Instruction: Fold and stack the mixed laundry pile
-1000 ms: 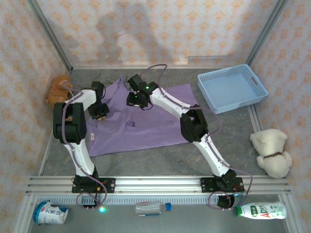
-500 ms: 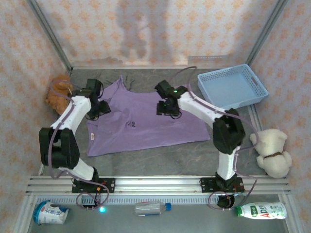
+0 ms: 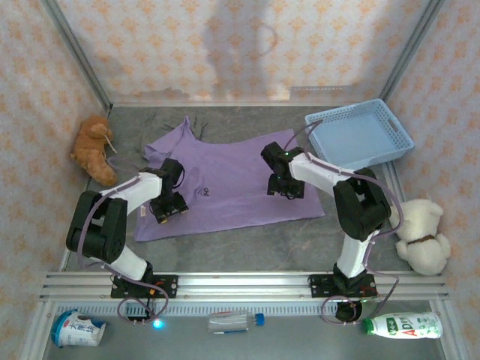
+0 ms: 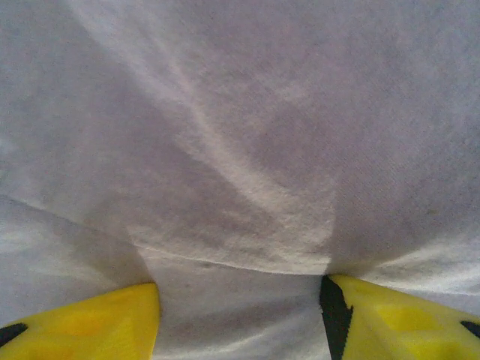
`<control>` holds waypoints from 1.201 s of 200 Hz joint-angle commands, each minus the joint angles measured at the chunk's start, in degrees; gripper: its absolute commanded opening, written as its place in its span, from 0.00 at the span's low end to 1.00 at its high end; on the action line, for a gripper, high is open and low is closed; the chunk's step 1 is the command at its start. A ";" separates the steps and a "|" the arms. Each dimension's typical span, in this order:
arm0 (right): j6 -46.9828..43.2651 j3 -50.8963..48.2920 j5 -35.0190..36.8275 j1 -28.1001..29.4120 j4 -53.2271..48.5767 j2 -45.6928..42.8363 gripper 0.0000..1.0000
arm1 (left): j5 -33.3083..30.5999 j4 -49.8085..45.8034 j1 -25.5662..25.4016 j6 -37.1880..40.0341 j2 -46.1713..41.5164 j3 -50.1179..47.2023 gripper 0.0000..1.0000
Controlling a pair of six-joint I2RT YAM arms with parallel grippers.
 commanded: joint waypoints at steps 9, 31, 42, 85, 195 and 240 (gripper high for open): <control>3.51 -6.49 0.77 -0.13 -0.90 -1.32 0.72 | -1.67 -0.53 -3.48 -3.62 2.14 -2.89 0.60; 4.95 -11.72 -1.58 -0.12 -0.89 -4.24 0.72 | -0.89 -2.31 -6.44 -5.11 2.55 -4.85 0.59; 5.43 -14.31 -2.14 -0.19 -1.38 -6.28 0.72 | -0.13 -3.41 -8.03 -5.92 2.03 -5.89 0.59; 7.09 -20.67 -3.98 -0.13 -5.02 -13.94 0.72 | 3.73 -6.96 -13.16 -10.27 -2.74 -7.93 0.59; 1.08 5.58 -3.25 -3.89 -9.06 -4.93 0.72 | -7.57 -15.75 -3.94 3.86 14.87 46.07 0.66; 0.34 11.62 -4.90 -5.17 -3.88 2.58 0.69 | -6.40 -15.12 1.06 3.80 32.78 67.26 0.52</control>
